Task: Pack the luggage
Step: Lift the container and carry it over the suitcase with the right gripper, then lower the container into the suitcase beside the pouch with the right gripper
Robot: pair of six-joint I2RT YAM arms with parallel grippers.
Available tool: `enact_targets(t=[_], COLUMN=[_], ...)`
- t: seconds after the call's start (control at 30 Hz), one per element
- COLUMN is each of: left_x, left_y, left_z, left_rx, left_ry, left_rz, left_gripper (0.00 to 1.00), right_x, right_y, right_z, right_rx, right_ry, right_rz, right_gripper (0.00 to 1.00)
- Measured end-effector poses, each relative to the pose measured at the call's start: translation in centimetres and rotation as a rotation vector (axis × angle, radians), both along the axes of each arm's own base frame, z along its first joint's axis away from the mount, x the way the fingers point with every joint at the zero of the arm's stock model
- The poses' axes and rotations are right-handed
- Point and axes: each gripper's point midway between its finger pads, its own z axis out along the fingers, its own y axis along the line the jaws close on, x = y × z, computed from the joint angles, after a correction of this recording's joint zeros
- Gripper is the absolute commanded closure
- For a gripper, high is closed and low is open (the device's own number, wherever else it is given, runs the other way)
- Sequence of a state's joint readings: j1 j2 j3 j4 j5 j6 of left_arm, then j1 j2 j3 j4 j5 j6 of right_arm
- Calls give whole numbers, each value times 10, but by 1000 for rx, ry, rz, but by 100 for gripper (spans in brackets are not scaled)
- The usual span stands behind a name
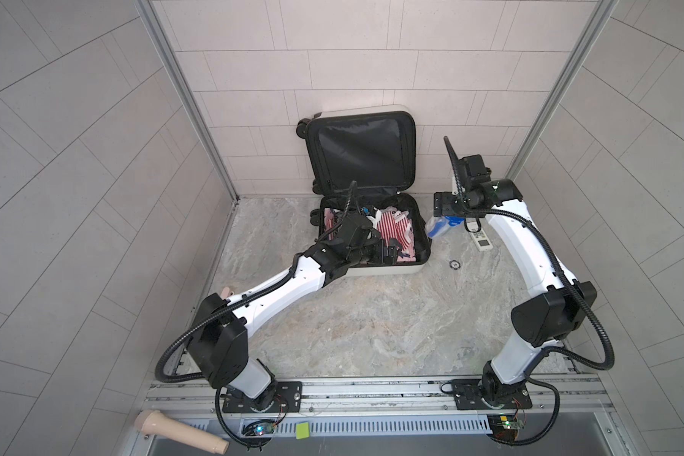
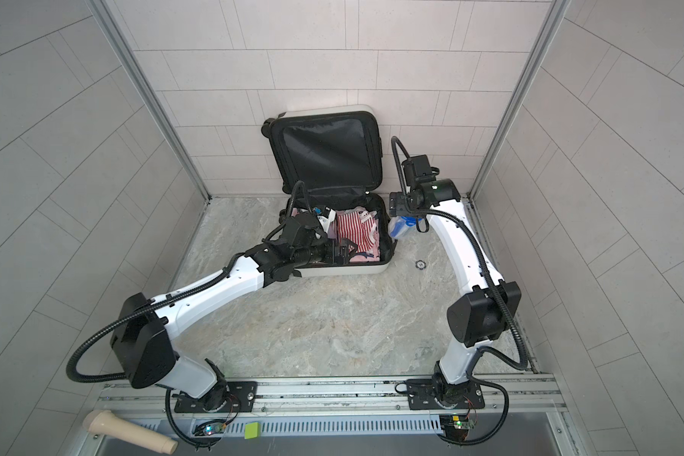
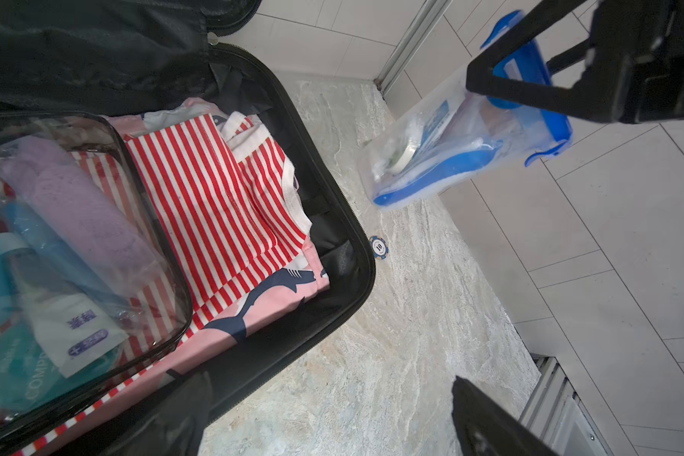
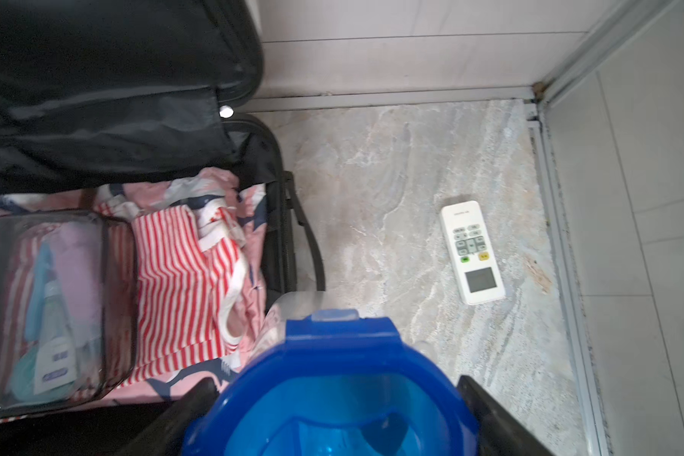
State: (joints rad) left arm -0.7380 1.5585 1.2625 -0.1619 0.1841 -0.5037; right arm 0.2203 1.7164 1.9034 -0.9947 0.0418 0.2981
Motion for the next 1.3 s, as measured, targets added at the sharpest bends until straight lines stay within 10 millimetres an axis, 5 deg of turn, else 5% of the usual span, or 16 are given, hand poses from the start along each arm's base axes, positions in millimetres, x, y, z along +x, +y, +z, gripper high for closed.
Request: enact_targets(t=[0.2, 0.33, 0.9, 1.13, 1.3], left_x=[8, 13, 14, 14, 13], left_y=[4, 9, 20, 22, 22], left_z=[-18, -17, -26, -31, -34], left_rx=[22, 18, 26, 21, 11], left_ry=[42, 42, 59, 76, 81], left_rz=[8, 23, 46, 55, 59], left_gripper=[0, 0, 0, 0, 0], right_x=[-6, -1, 18, 42, 63], right_y=[62, 82, 94, 103, 108], right_z=[-6, -16, -78, -90, -95], right_rx=[-24, -42, -93, -94, -65], right_ry=[23, 53, 245, 254, 221], right_rz=[181, 238, 265, 263, 251], right_gripper=[20, 21, 22, 1, 0])
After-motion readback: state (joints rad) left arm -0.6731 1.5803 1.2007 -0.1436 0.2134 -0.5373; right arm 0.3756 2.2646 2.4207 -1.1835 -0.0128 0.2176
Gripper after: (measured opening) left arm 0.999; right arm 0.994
